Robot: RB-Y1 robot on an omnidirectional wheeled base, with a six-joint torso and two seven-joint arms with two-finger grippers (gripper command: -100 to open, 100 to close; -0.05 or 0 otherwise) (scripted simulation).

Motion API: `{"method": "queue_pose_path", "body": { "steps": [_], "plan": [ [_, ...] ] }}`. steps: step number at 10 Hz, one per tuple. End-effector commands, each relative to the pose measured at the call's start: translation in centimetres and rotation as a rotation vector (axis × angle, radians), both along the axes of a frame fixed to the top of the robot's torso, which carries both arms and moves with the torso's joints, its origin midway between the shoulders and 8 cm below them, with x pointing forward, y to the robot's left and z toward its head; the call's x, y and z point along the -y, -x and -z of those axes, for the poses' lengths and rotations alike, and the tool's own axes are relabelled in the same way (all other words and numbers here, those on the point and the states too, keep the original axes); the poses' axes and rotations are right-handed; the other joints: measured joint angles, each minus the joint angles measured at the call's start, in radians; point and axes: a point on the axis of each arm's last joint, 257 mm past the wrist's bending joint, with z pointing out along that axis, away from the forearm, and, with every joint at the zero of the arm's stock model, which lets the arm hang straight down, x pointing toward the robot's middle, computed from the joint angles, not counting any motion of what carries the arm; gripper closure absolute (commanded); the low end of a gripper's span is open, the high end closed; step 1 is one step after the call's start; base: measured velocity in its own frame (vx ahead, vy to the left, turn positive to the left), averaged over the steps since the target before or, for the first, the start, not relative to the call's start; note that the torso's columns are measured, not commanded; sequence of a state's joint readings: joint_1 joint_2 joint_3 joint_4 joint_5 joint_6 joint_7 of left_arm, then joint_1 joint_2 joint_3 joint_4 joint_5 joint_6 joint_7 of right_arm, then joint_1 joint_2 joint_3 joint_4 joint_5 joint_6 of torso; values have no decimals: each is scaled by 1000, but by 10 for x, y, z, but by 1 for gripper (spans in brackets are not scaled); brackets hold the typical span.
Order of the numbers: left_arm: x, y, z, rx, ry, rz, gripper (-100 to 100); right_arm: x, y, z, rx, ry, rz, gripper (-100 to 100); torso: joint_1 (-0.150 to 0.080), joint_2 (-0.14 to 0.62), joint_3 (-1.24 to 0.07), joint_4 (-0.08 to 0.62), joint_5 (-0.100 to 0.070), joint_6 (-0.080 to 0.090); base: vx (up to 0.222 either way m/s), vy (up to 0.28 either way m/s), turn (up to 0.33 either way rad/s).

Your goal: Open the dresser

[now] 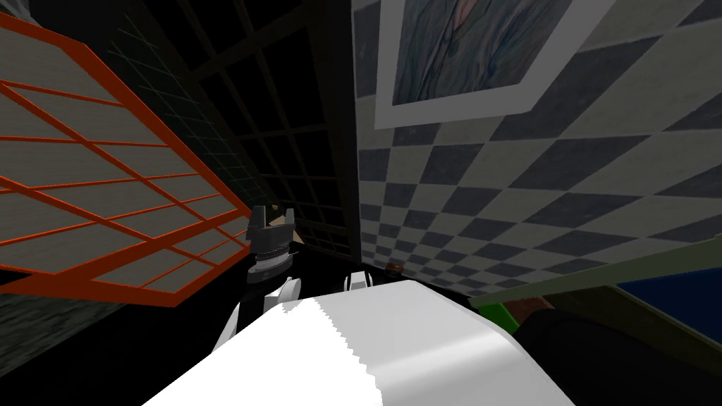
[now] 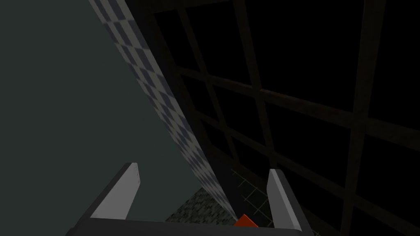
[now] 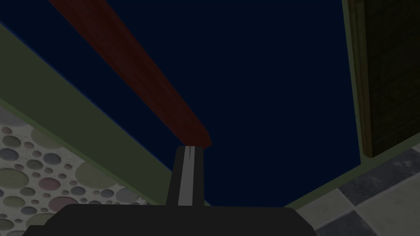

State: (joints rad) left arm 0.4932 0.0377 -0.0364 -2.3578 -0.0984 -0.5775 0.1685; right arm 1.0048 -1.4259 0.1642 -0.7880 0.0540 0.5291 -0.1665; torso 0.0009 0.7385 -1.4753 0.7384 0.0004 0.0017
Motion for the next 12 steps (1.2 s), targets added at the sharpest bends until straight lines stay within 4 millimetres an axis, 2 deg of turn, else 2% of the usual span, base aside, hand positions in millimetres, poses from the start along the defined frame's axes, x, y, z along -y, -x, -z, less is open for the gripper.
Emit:
{"method": "queue_pose_path", "body": {
  "steps": [1,2,3,4,6,7,8,9,10,11,12],
  "plan": [
    [0,0,0,0,0,0,0,-4,28,0,2,-1,58,100,-2,-3,-2,-1,0,0,-70,64,306],
    [0,0,0,0,0,0,0,-4,29,1,5,-1,60,100,0,-2,-2,-1,0,-4,-61,56,191],
    [0,0,0,0,0,0,0,-10,50,0,-1,-1,102,100,-1,-2,-1,-1,0,-1,-74,60,286],
    [0,0,0,0,0,0,0,-10,51,0,5,-1,106,100,-1,0,0,0,0,-2,-72,54,159],
    [0,0,0,0,0,0,0,-22,92,-3,-13,0,184,100,0,2,1,0,0,-2,-119,86,333],
    [0,0,0,0,0,0,0,-23,93,-2,4,1,195,100,1,2,1,0,0,-2,-90,96,258],
    [0,0,0,0,0,0,0,-30,114,-4,-2,2,235,100,0,-1,-1,0,0,-1,-85,118,323],
    [0,0,0,0,0,0,0,-30,114,-3,4,2,239,100,0,-1,-1,-1,0,-2,-61,91,137],
    [0,0,0,0,0,0,0,-38,134,-5,0,4,280,100,-2,-2,-2,-1,0,-1,-73,92,306],
    [0,0,0,0,0,0,0,-39,129,6,12,-17,273,100,-2,-1,-1,-1,-1,-3,-52,69,161],
    [0,0,0,0,0,0,0,-39,131,1,8,-7,277,100,-3,-1,-1,-1,-1,-1,-14,24,-33]
  ]
}}
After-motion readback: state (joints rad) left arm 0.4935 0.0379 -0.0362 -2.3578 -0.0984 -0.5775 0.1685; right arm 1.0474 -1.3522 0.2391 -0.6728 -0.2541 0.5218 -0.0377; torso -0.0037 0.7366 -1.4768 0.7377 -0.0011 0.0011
